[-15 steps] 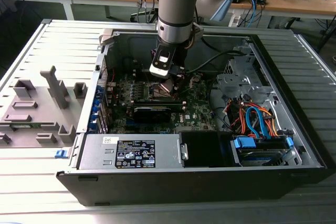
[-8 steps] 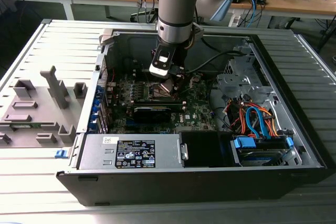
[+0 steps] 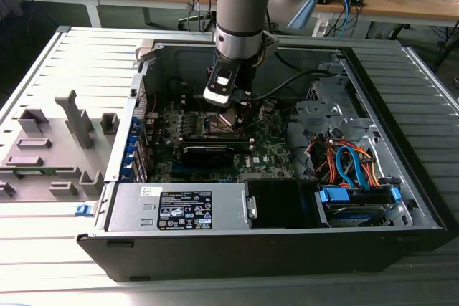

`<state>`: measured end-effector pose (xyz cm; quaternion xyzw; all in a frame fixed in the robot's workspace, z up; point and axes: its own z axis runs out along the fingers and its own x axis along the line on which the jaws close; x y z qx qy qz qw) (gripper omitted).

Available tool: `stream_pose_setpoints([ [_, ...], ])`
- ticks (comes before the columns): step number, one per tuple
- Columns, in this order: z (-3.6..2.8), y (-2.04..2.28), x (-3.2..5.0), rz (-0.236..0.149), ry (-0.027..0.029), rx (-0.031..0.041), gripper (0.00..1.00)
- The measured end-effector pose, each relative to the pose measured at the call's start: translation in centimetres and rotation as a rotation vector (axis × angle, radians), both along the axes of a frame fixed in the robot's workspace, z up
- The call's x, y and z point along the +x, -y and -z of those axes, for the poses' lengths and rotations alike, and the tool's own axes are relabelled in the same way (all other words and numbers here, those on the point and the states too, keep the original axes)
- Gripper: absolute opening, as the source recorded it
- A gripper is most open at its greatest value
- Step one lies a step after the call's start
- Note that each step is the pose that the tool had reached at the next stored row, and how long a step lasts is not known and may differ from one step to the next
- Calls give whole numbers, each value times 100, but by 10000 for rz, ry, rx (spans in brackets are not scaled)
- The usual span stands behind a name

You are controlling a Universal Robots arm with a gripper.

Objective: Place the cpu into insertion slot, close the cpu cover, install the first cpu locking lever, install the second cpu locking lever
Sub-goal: 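Place the cpu into insertion slot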

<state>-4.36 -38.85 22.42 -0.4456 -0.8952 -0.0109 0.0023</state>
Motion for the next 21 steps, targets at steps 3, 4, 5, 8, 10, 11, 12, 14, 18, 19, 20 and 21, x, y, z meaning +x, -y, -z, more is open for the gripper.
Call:
stream_pose_setpoints([
  [3,0,0,0,32,0,0,55],
  [4,1,0,0,42,0,1,55],
  [5,1,0,0,61,0,1,55],
  [8,1,0,0,117,1,1,55],
  [10,1,0,0,141,0,0,55],
  [11,1,0,0,150,0,1,55],
  [12,1,0,0,160,0,0,55],
  [14,1,0,0,188,0,0,55],
  [18,1,0,0,228,0,1,55],
  [19,1,0,0,238,0,1,55],
  [20,0,0,0,249,0,0,55],
  [21,1,0,0,257,0,0,55],
])
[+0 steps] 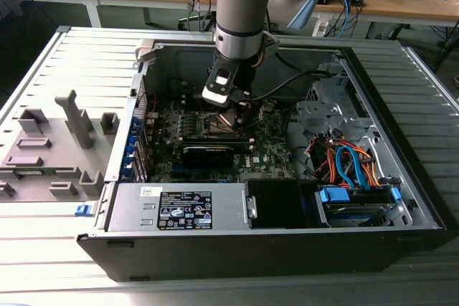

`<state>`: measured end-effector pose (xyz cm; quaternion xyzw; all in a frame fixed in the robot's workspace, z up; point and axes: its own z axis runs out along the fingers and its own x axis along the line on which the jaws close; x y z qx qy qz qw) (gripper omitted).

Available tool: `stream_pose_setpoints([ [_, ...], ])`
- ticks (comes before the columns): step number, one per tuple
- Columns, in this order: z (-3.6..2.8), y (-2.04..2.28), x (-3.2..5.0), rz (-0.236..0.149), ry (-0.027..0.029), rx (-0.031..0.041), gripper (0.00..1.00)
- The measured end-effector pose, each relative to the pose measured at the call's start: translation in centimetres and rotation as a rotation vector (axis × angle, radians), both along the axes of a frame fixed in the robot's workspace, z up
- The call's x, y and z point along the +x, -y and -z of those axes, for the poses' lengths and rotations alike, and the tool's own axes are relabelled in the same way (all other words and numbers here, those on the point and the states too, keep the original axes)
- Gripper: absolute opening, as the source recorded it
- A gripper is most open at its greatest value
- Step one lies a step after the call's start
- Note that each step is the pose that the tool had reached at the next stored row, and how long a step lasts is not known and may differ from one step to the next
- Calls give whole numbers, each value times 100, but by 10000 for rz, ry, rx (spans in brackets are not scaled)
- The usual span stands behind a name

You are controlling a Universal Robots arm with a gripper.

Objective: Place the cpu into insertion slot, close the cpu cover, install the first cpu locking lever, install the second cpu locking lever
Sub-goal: 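Place the cpu into insertion slot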

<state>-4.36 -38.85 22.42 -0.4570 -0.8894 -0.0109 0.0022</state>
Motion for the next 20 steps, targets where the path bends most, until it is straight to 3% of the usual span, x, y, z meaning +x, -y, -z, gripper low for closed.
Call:
stream_pose_setpoints([
  [20,0,0,0,195,-1,-1,55],
])
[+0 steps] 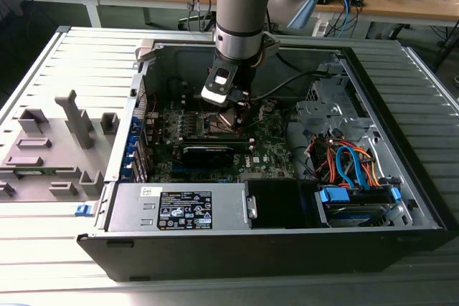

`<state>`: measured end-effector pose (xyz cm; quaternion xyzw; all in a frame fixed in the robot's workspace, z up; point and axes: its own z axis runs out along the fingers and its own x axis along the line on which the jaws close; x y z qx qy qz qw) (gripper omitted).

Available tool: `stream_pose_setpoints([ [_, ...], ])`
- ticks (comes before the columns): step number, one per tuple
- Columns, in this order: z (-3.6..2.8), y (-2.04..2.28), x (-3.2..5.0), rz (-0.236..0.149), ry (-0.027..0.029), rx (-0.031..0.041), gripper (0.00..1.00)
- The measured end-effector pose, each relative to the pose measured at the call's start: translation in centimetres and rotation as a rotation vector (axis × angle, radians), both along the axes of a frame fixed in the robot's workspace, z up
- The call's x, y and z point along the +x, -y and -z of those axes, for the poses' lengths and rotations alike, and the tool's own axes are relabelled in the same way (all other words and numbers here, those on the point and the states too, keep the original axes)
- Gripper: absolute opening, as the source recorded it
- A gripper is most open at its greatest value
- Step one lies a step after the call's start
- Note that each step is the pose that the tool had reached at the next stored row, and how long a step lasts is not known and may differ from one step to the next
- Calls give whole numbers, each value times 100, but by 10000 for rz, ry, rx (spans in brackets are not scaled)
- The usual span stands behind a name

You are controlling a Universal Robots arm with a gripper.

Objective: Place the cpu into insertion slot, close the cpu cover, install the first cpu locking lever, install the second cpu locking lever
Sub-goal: 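Place the cpu into insertion slot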

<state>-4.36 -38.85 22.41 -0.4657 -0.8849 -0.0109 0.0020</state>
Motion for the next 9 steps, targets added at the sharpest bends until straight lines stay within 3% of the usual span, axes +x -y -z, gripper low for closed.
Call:
stream_pose_setpoints([
  [9,1,0,0,80,1,1,55],
])
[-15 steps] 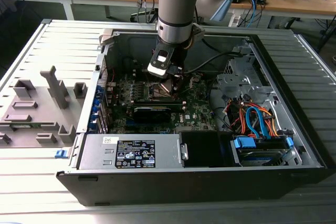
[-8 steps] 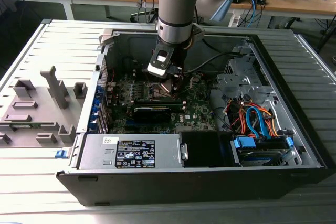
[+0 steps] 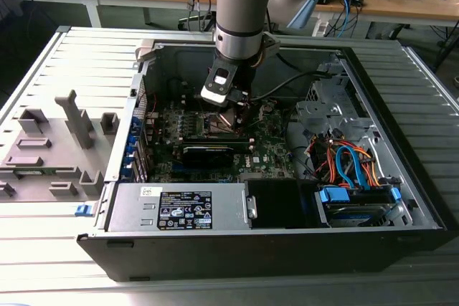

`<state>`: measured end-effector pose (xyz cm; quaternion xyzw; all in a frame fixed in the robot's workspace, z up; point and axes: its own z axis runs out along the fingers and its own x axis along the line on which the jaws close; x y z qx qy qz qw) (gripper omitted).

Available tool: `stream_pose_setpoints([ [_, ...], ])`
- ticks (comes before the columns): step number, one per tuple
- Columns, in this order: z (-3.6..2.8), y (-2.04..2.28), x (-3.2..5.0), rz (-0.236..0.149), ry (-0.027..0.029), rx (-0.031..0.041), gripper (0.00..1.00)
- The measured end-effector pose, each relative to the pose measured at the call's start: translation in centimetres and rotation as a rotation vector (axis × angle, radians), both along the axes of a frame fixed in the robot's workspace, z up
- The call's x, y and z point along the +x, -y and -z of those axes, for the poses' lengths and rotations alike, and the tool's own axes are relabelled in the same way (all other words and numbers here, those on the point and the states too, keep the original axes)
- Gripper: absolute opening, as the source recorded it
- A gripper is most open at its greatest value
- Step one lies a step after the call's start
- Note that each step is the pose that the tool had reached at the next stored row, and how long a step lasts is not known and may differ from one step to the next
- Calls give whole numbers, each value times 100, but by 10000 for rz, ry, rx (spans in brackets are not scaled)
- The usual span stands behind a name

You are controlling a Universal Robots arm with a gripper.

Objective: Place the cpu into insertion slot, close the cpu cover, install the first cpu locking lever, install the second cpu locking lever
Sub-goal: 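Place the cpu into insertion slot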

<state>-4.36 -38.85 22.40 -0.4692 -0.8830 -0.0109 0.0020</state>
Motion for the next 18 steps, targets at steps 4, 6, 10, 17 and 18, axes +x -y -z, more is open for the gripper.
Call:
stream_pose_setpoints([
  [4,0,0,0,31,0,0,55],
  [6,0,0,0,46,0,0,55],
  [10,1,0,0,88,0,0,55],
  [17,1,0,0,145,0,0,55],
  [18,1,0,0,154,0,0,55],
])
